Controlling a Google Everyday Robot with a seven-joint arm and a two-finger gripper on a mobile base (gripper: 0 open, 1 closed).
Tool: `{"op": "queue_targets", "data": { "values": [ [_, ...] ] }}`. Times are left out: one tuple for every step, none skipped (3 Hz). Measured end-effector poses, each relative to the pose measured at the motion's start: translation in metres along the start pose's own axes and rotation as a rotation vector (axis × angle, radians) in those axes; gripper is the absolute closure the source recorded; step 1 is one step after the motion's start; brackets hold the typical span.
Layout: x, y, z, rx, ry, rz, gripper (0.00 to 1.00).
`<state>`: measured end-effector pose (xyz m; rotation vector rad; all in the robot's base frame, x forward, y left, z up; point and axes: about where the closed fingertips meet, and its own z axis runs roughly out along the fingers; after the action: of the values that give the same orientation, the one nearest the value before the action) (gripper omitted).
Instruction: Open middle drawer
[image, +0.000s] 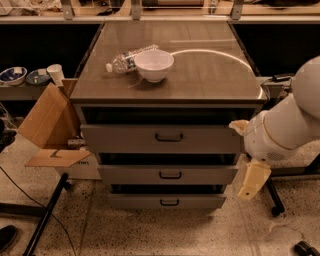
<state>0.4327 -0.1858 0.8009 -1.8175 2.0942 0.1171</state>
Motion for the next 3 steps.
{"op": "queue_targets", "data": {
  "values": [
    [0.011, 0.003, 0.054, -0.007, -0.030, 0.011, 0.00],
    [0.020, 0.004, 0.105, -0.021, -0.056, 0.023, 0.00],
    [0.025, 0.006, 0.150, -0.017, -0.089, 0.023, 0.00]
  ]
}}
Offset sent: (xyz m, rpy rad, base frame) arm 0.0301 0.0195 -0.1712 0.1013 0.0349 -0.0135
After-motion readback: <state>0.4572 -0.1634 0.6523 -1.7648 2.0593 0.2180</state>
